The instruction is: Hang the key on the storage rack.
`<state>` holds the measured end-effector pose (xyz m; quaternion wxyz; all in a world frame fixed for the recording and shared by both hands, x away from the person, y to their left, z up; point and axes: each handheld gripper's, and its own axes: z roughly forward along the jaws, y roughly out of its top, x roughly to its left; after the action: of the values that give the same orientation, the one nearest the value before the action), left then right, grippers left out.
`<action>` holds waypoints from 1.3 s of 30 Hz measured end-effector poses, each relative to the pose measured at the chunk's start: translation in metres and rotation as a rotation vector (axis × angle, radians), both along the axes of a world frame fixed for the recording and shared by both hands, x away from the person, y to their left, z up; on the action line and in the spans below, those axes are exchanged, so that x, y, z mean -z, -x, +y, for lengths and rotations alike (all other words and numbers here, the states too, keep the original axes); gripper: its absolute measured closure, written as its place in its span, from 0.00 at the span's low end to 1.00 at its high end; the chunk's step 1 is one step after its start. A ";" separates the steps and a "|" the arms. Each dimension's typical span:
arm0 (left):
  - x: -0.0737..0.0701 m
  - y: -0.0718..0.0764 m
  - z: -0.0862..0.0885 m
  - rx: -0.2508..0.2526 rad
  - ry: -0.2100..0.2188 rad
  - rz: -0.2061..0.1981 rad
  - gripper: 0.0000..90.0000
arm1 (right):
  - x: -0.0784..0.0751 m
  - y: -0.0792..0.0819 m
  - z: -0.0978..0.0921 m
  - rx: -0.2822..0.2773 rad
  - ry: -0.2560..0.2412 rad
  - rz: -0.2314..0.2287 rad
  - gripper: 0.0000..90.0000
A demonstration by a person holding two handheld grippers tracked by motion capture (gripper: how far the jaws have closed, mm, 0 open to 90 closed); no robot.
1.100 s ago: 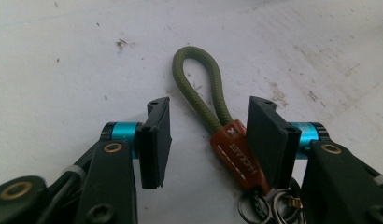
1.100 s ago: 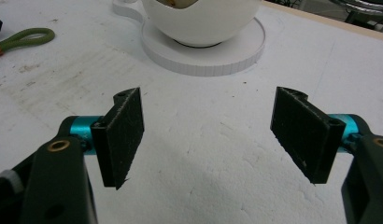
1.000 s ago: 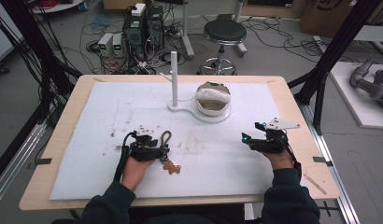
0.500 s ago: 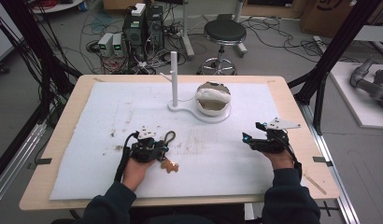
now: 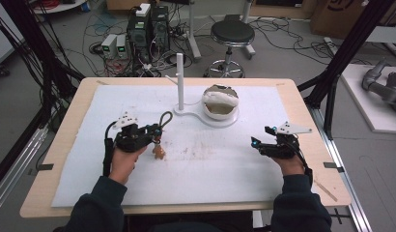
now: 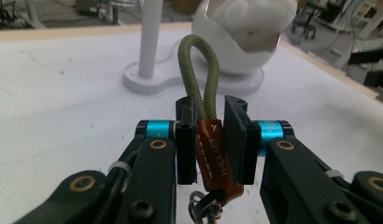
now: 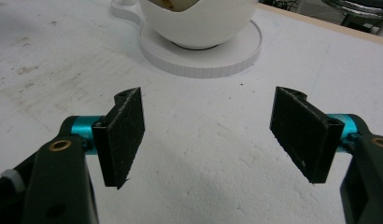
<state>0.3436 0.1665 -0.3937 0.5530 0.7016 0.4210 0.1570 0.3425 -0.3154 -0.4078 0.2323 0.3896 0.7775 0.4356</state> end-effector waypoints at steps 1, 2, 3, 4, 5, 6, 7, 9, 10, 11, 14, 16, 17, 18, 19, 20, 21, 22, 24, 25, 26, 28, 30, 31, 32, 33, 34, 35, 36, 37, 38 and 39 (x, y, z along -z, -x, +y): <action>-0.003 -0.001 0.002 0.003 0.008 -0.008 0.83 | 0.000 0.000 0.000 0.001 0.000 0.002 0.30; -0.006 -0.002 0.003 0.005 0.017 -0.020 0.83 | 0.000 0.000 0.000 0.000 -0.003 0.003 0.30; -0.010 -0.003 0.005 0.015 0.025 -0.032 0.83 | 0.000 0.000 0.000 0.000 -0.003 0.003 0.30; -0.014 -0.005 0.006 0.024 0.034 -0.041 0.83 | 0.000 0.000 0.000 0.002 -0.002 0.001 0.30; -0.018 -0.007 0.006 0.035 0.040 -0.052 0.83 | 0.000 0.000 0.000 0.003 -0.002 0.002 0.30; -0.022 -0.009 0.006 0.052 0.051 -0.056 0.83 | 0.000 0.000 0.000 0.001 -0.001 0.000 0.30; -0.028 -0.012 0.006 0.079 0.058 -0.067 0.83 | 0.000 0.000 0.000 0.000 -0.001 -0.002 0.30; -0.036 -0.017 0.006 0.101 0.067 -0.084 0.83 | 0.000 0.000 0.000 0.001 -0.003 -0.001 0.30; -0.039 -0.019 0.006 0.104 0.073 -0.090 0.83 | 0.000 0.000 0.000 0.001 -0.002 -0.002 0.30; -0.042 -0.022 0.005 0.104 0.084 -0.098 0.83 | 0.000 0.000 0.000 0.004 -0.006 -0.001 0.30; -0.053 -0.033 0.004 0.106 0.090 -0.113 0.83 | 0.000 0.000 0.000 0.004 -0.006 0.001 0.30; -0.061 -0.039 0.001 0.111 0.100 -0.123 0.83 | 0.000 0.000 0.000 0.003 -0.006 -0.003 0.30; -0.064 -0.043 0.000 0.114 0.093 -0.129 0.83 | 0.000 0.000 -0.001 0.003 -0.006 -0.005 0.30; -0.068 -0.046 -0.003 0.112 0.092 -0.133 0.83 | 0.000 0.000 -0.001 0.003 -0.010 -0.003 0.30; -0.071 -0.049 -0.005 0.113 0.092 -0.136 0.83 | 0.000 0.000 -0.001 0.005 -0.010 -0.004 0.30; -0.074 -0.052 -0.007 0.113 0.090 -0.139 0.83 | 0.000 0.000 -0.001 0.005 -0.010 -0.003 0.30; -0.077 -0.056 -0.009 0.117 0.088 -0.141 0.83 | 0.000 0.000 -0.001 0.006 -0.010 -0.001 0.30; -0.080 -0.059 -0.011 0.118 0.087 -0.142 0.83 | 0.000 0.000 -0.001 0.005 -0.011 -0.001 0.30; -0.084 -0.066 -0.015 0.114 0.073 -0.135 0.83 | 0.000 0.000 -0.002 0.006 -0.013 -0.003 0.30; -0.084 -0.070 -0.017 0.105 0.073 -0.134 0.83 | 0.000 0.000 -0.002 0.006 -0.013 -0.004 0.30; -0.085 -0.075 -0.018 0.100 0.067 -0.121 0.83 | 0.000 0.000 -0.002 0.004 -0.011 -0.004 0.30; -0.085 -0.083 -0.021 0.082 0.043 -0.106 0.83 | 0.000 -0.001 -0.002 0.002 -0.013 -0.003 0.30; -0.084 -0.090 -0.025 0.072 0.028 -0.092 0.83 | 0.000 0.000 -0.002 0.005 -0.014 -0.002 0.30; -0.083 -0.093 -0.027 0.068 0.017 -0.081 0.83 | 0.000 0.000 -0.003 0.007 -0.016 -0.001 0.30; -0.082 -0.096 -0.029 0.065 0.007 -0.073 0.83 | 0.000 0.000 -0.003 0.007 -0.017 -0.002 0.30; -0.080 -0.099 -0.032 0.063 -0.009 -0.064 0.83 | 0.000 0.000 -0.003 0.005 -0.018 -0.002 0.30; -0.078 -0.101 -0.035 0.058 -0.022 -0.057 0.83 | 0.000 0.000 -0.003 0.007 -0.016 -0.002 0.30; -0.077 -0.102 -0.036 0.054 -0.031 -0.050 0.83 | 0.000 0.000 -0.003 0.008 -0.018 -0.001 0.30; -0.075 -0.104 -0.037 0.050 -0.042 -0.045 0.83 | 0.000 0.000 -0.003 0.006 -0.018 -0.001 0.30; -0.073 -0.106 -0.038 0.042 -0.051 -0.036 0.83 | 0.001 0.000 -0.004 0.004 -0.015 -0.005 0.30; -0.071 -0.108 -0.038 0.037 -0.058 -0.032 0.83 | 0.001 0.000 -0.004 0.003 -0.015 -0.005 0.30; -0.069 -0.109 -0.038 0.029 -0.067 -0.026 0.83 | 0.001 0.000 -0.004 0.004 -0.017 -0.005 0.30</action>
<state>0.4525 0.1284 -0.3252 0.5368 0.7238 0.3979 0.1722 0.3425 -0.3198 -0.4084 0.2317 0.3921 0.7723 0.4428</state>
